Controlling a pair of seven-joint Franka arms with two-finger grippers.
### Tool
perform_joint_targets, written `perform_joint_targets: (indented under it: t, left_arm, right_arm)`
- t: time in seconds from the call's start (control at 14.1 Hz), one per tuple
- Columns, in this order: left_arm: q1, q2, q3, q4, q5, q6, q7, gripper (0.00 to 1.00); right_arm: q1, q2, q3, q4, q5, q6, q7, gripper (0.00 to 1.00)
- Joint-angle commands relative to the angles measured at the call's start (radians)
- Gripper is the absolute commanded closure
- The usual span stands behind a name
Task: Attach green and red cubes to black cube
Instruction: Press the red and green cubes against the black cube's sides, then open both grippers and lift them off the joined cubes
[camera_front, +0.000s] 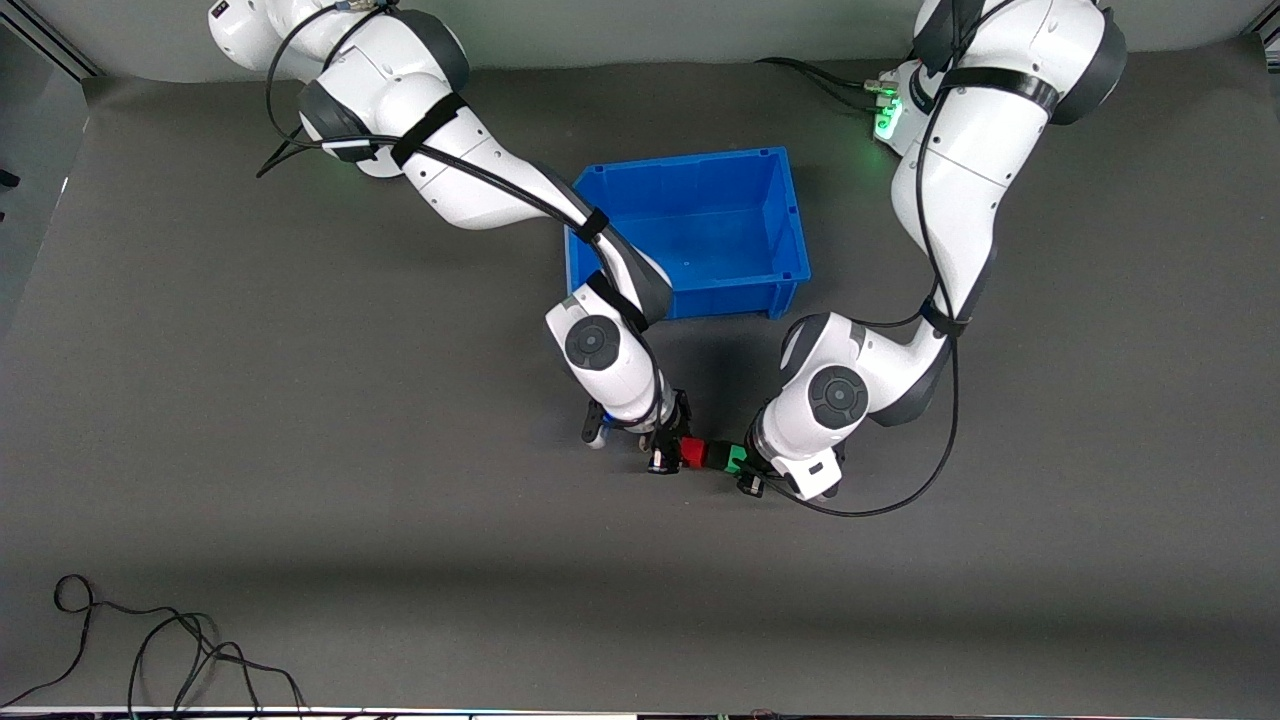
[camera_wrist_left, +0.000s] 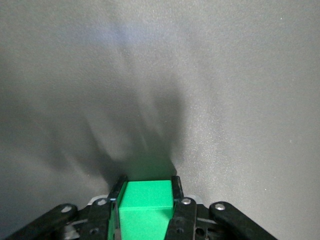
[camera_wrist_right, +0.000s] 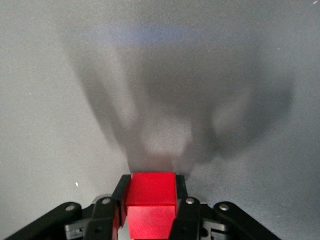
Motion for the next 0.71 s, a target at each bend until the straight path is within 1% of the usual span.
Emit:
perform_joint_targets:
  t: [0.0, 0.07, 0.14, 0.21, 0.28, 0.36, 0.5, 0.57, 0.64]
  left_arm:
    - [-0.019, 0.013, 0.011, 0.026, 0.002, 0.000, -0.022, 1.00]
    - [-0.019, 0.013, 0.011, 0.026, 0.002, -0.002, -0.022, 1.00]
    - [-0.019, 0.013, 0.011, 0.026, 0.007, -0.004, -0.021, 0.72]
    - [-0.022, 0.013, 0.012, 0.026, 0.019, -0.007, -0.016, 0.05]
    - [-0.022, 0.011, 0.011, 0.026, 0.048, -0.014, -0.016, 0.00]
    - [-0.021, 0.011, 0.012, 0.025, 0.067, -0.017, -0.016, 0.00]
    - [-0.013, 0.002, 0.011, 0.023, 0.068, -0.028, -0.013, 0.00]
    - [-0.005, -0.013, 0.011, 0.025, 0.068, -0.066, -0.011, 0.00]
    - [0.008, -0.042, 0.011, 0.026, 0.070, -0.133, -0.007, 0.00]
  right_arm:
    - [0.015, 0.028, -0.014, 0.052, -0.033, 0.005, 0.048, 0.14]
    - [0.014, 0.022, -0.014, 0.051, -0.036, 0.005, 0.043, 0.00]
    - [0.004, 0.013, -0.014, 0.052, -0.036, 0.000, 0.037, 0.00]
    - [-0.006, -0.008, -0.014, 0.049, -0.036, -0.009, 0.034, 0.00]
    - [-0.020, -0.030, -0.014, 0.044, -0.036, -0.020, 0.034, 0.00]
    - [-0.029, -0.044, -0.014, 0.044, -0.036, -0.044, 0.034, 0.00]
    - [-0.061, -0.087, -0.013, 0.038, -0.035, -0.098, 0.007, 0.00]
    - [-0.077, -0.107, -0.011, 0.035, -0.032, -0.150, -0.048, 0.00]
    - [-0.094, -0.124, -0.011, 0.034, -0.030, -0.212, -0.105, 0.00]
